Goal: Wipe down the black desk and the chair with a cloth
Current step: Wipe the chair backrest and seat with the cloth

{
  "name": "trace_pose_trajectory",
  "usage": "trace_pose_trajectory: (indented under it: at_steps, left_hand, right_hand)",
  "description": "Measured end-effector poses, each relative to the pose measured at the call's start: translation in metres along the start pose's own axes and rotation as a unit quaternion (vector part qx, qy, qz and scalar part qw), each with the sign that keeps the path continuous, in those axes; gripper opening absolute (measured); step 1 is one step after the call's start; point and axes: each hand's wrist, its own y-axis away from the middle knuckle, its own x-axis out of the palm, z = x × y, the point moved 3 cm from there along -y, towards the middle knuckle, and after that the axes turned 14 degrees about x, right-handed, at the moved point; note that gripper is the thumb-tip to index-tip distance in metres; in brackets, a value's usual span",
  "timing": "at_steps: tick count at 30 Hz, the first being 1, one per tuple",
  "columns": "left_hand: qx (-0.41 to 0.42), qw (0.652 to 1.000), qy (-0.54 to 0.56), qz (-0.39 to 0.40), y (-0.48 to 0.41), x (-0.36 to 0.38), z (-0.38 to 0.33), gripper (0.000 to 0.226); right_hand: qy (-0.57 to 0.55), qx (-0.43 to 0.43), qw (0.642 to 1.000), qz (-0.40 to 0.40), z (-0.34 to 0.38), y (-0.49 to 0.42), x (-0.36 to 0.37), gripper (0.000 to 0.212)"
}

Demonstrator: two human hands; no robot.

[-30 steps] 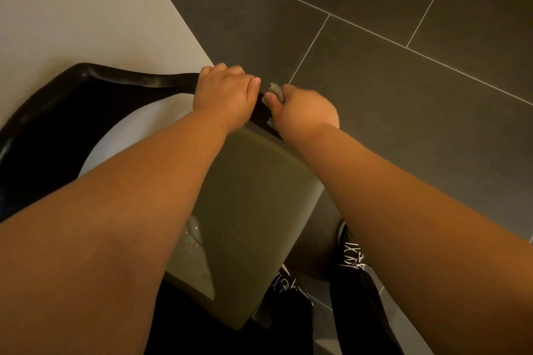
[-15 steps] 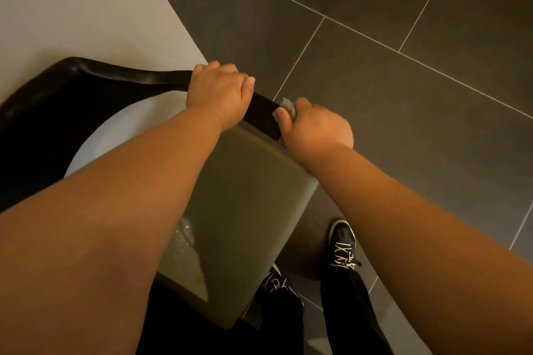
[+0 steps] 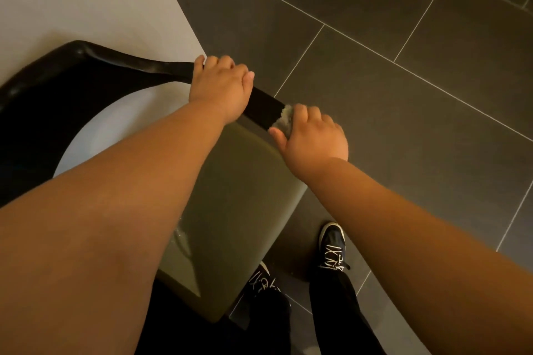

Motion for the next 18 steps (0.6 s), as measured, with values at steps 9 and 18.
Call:
trace_pose_trajectory:
  at_steps: [9, 18]
  left_hand:
    - [0.002, 0.992, 0.125, -0.018, 0.070, 0.019, -0.020, 0.066]
    - [-0.125, 0.975, 0.143, 0.119, 0.249, 0.084, 0.008, 0.070]
  right_hand:
    - [0.049, -0.046, 0.998, 0.010, -0.051, 0.049, 0.014, 0.089]
    - [0.128, -0.136, 0.982, -0.014, 0.061, -0.001, 0.011, 0.077]
